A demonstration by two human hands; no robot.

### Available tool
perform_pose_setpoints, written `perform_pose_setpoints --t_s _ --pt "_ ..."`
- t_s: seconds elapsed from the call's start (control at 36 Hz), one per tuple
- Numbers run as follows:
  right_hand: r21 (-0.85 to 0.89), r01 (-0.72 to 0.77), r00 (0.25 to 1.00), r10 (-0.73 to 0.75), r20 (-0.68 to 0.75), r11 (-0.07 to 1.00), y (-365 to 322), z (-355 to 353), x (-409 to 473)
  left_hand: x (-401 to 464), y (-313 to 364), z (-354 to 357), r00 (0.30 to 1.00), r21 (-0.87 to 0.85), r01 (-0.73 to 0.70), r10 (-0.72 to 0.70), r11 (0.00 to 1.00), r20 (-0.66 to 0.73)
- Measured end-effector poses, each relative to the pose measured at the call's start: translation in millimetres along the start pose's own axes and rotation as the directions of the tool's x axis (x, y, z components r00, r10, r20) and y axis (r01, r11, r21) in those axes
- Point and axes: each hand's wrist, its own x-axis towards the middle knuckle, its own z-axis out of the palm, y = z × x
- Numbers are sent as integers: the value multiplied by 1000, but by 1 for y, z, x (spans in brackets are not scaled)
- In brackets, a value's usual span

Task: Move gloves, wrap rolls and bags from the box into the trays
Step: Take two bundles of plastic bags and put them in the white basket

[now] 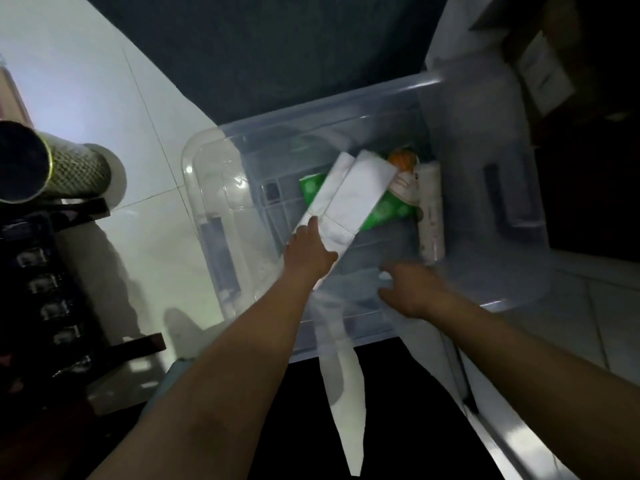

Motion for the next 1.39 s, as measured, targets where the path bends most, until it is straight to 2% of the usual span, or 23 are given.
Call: perform_pose_setpoints --t_s 0.17,0.28,0.36,0.47,0.58,0.67,0.72,0.78,0.86,0.92,1.06,1.19,1.22,1.25,1.31,1.36,1.39 --pt "114 -9 1000 13 -28 993 -11 -14 25 29 13 20 988 28 11 -7 1000 -154" --pt "234 -49 997 63 -51 971 -8 -21 31 38 6 21 977 -162 -29 -6 986 -214" --pt "332 -80 993 104 -54 940 -6 -22 32 32 5 11 985 -305 -47 -7 951 -174" --pt "516 -98 984 160 -76 851 -5 -27 33 26 6 -9 996 -334 -53 27 941 -80" --pt "805 -51 971 218 -99 591 -9 -37 29 18 7 -27 997 -356 -70 51 932 -60" --pt "940 -57 985 171 -2 338 -11 -49 22 2 16 -44 1000 -517 -13 17 856 4" --pt "977 -122 991 77 110 174 -12 -55 15 -16 22 -56 997 -647 34 17 761 72" --pt "986 -157 988 -1 157 50 -13 -59 9 -34 27 -67 990 -754 79 35 652 133" --pt "983 -148 987 -83 140 -106 -16 -63 -4 -57 33 -81 975 -821 124 84 557 204" --pt "979 -119 985 -141 96 -168 -15 -63 -12 -67 34 -86 966 -828 121 127 548 225" --pt "987 -29 984 -180 0 -157 -8 -65 -30 -75 35 -92 938 -786 109 199 608 284" --pt "992 13 996 -89 -25 -126 2 -62 -36 -59 33 -94 831 -768 245 281 591 481" --pt "993 21 998 -64 -29 -120 3 -61 -36 -53 33 -94 836 -767 254 266 589 481" --pt "993 29 998 -43 -34 -117 5 -60 -37 -46 32 -92 866 -764 252 214 593 452" --pt "992 44 999 -2 -44 -119 7 -58 -40 -30 27 -86 955 -735 222 8 641 295" --pt "992 61 997 43 -56 -115 10 -56 -43 -16 17 -78 987 -642 154 -142 751 71" --pt "992 69 996 64 -63 -108 11 -56 -46 -11 13 -74 988 -571 134 -156 810 11"
